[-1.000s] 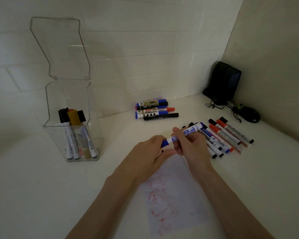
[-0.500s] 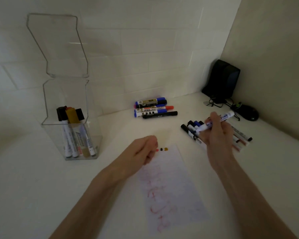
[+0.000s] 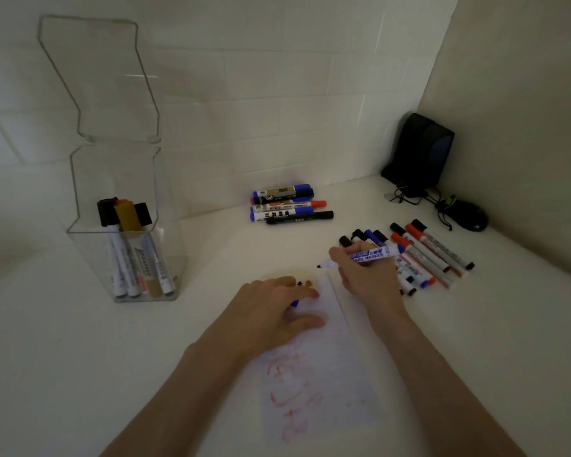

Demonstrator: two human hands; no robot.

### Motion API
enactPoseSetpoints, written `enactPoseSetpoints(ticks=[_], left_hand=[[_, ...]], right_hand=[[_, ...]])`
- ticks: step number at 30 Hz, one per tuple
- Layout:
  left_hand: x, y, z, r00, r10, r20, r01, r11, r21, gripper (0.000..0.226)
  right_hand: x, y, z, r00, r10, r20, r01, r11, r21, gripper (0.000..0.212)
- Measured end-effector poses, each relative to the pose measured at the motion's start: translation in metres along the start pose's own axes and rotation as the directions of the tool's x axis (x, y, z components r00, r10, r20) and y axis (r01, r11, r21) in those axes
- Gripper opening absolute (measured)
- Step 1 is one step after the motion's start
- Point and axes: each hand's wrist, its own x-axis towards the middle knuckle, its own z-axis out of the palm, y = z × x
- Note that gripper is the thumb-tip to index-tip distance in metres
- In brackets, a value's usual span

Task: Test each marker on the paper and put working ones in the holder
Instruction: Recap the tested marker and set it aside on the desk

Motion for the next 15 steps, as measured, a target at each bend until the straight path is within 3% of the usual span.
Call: enactPoseSetpoints(ticks=[2,5,8,11,15], left_hand=[[-0.002,-0.003,0.002,0.999,0.031,-0.010,-0.031,0.999,0.022,0.054],[-0.007,-0.007,0.007,0.997,0.067,-0.035,-0.066,0.997,0.035,0.056],[-0.012,-0.007,0.009,0.994,0.083,-0.069,-0.079,0.995,0.064,0.055],[-0.014,-0.003,0.007,0.993,0.085,-0.085,-0.079,0.994,0.072,0.054],[-0.015,-0.001,0.005,0.994,0.074,-0.074,-0.070,0.996,0.059,0.056]], right_hand=[[-0.001,0.000,0.000,1.000,-0.015,-0.010,0.014,0.999,-0.049,0.031],[-0.001,0.000,0.001,0.997,-0.074,0.006,0.074,0.986,-0.148,0.025],[-0.001,0.001,0.005,0.981,-0.195,0.004,0.192,0.965,-0.176,0.030],[-0.001,0.004,0.007,0.978,-0.207,-0.008,0.203,0.965,-0.165,0.038],[-0.003,0.005,0.005,0.969,-0.246,0.037,0.248,0.944,-0.216,0.031]])
